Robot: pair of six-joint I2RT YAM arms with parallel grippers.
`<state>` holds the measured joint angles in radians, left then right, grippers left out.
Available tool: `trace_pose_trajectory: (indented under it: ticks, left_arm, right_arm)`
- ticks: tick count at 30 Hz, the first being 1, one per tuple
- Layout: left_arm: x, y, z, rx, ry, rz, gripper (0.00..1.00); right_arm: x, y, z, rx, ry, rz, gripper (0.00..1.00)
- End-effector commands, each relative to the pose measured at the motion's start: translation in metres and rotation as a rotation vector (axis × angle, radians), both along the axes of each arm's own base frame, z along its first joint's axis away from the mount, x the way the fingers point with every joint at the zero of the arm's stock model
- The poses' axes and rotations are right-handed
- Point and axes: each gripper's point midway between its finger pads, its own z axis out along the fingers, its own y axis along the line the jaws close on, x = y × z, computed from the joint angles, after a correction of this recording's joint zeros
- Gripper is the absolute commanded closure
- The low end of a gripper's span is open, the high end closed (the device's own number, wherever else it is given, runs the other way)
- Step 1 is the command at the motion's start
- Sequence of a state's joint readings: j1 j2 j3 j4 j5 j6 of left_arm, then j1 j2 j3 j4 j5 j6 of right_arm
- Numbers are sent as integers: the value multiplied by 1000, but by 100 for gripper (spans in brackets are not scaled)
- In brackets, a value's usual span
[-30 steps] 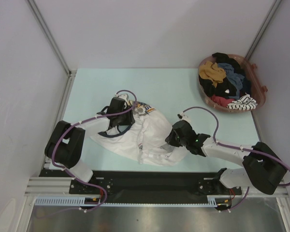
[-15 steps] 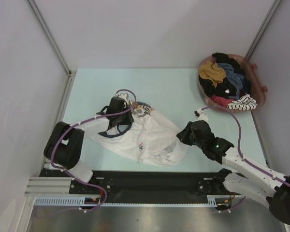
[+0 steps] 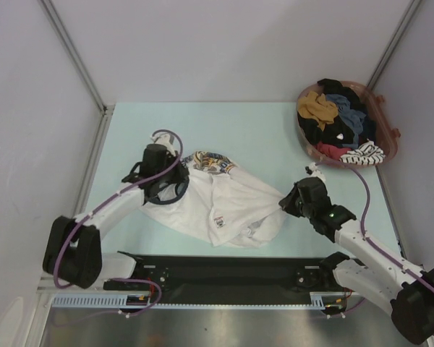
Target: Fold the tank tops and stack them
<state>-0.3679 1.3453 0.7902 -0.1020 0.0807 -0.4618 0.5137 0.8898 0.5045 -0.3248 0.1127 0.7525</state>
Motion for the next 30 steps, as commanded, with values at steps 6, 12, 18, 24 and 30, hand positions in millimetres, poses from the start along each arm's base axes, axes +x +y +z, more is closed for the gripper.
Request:
trace_pose_trajectory:
  ticks: [6, 12, 18, 24, 30]
  left_arm:
    - [-14, 56, 24, -158, -90, 214, 100]
    - [-36, 87, 39, -202, -166, 357, 100]
    - [-69, 86, 14, -253, -161, 355, 100]
    - [-87, 85, -30, -230, -104, 324, 100]
    - [-93, 84, -37, -235, -101, 319, 100]
  right_arm:
    - [8, -14, 7, 10, -30, -1, 100]
    - [23, -31, 22, 30, -58, -64, 100]
    - [53, -64, 58, 75, -134, -189, 100]
    - [110, -78, 119, 129, -249, -242, 100]
    - [172, -103, 168, 229, -368, -289, 100]
